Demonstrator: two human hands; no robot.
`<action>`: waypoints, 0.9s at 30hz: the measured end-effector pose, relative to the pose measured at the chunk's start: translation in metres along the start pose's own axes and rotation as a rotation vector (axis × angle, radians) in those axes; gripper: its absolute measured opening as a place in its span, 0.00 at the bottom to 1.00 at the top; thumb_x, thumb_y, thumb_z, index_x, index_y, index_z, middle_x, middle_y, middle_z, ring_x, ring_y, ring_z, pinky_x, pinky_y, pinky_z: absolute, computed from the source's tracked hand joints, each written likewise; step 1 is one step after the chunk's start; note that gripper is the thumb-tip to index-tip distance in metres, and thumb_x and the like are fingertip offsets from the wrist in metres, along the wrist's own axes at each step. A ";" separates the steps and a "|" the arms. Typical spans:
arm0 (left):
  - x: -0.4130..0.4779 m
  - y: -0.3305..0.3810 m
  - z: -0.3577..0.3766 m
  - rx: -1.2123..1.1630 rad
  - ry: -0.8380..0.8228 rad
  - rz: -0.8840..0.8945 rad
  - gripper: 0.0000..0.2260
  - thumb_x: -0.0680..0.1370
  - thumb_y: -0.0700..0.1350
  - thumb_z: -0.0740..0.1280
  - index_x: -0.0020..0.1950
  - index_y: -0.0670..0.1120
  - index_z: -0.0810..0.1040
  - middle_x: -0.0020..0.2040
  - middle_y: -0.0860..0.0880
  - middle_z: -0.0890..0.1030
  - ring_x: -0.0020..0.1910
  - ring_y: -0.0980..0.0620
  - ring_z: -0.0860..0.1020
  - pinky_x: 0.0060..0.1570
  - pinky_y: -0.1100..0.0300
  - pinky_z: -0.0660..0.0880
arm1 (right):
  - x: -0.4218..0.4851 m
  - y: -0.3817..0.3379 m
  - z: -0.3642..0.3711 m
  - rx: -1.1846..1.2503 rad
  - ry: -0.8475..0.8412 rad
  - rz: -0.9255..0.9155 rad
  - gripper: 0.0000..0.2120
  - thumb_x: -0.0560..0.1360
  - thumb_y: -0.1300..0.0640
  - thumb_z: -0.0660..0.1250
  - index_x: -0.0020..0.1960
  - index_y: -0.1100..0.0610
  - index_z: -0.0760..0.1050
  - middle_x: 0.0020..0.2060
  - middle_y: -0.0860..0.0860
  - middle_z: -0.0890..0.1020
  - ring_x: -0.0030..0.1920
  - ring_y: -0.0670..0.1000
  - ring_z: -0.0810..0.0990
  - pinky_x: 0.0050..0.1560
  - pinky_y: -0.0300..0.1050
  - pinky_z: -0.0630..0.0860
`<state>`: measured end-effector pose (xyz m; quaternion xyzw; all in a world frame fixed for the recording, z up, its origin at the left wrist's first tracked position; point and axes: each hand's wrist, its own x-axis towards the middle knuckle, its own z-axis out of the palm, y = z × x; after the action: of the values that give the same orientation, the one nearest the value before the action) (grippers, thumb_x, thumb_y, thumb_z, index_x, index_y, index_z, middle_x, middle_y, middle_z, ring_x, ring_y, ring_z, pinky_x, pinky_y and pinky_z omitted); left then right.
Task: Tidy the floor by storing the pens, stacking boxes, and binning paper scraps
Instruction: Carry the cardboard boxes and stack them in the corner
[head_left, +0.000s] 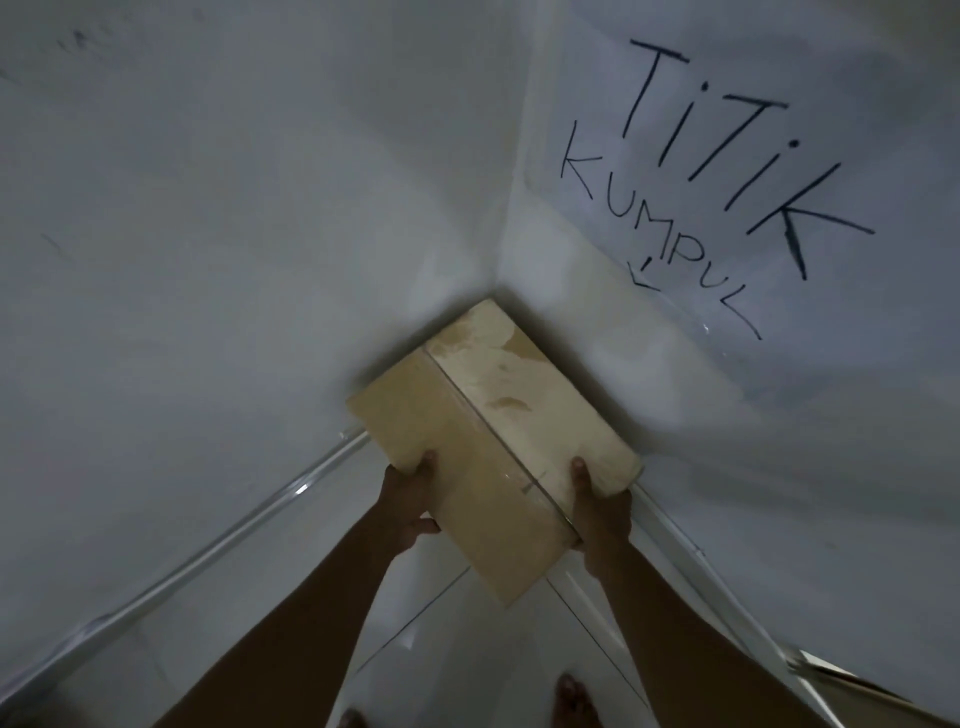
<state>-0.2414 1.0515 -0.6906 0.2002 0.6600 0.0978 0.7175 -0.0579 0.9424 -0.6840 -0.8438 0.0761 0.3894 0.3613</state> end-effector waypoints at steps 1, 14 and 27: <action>0.001 0.002 0.003 -0.005 0.007 -0.001 0.21 0.78 0.54 0.64 0.68 0.49 0.67 0.62 0.44 0.74 0.59 0.38 0.74 0.44 0.40 0.75 | 0.004 -0.004 -0.001 -0.013 -0.006 -0.019 0.42 0.71 0.40 0.70 0.75 0.60 0.57 0.68 0.61 0.70 0.66 0.64 0.71 0.63 0.63 0.72; 0.009 0.015 0.021 0.024 0.029 0.001 0.31 0.76 0.56 0.65 0.74 0.48 0.58 0.71 0.43 0.67 0.68 0.37 0.68 0.49 0.36 0.73 | 0.040 -0.027 -0.002 -0.201 -0.025 0.084 0.49 0.69 0.36 0.68 0.73 0.67 0.51 0.68 0.66 0.66 0.66 0.67 0.69 0.62 0.63 0.73; -0.012 0.030 0.002 0.134 0.098 0.084 0.34 0.76 0.53 0.68 0.76 0.42 0.57 0.72 0.41 0.67 0.67 0.39 0.70 0.65 0.44 0.70 | 0.021 -0.040 -0.016 -0.408 -0.051 0.032 0.48 0.69 0.39 0.71 0.71 0.68 0.53 0.68 0.64 0.67 0.65 0.63 0.72 0.63 0.60 0.73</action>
<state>-0.2368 1.0731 -0.6672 0.2701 0.6903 0.0931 0.6647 -0.0175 0.9646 -0.6701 -0.8879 0.0000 0.4239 0.1786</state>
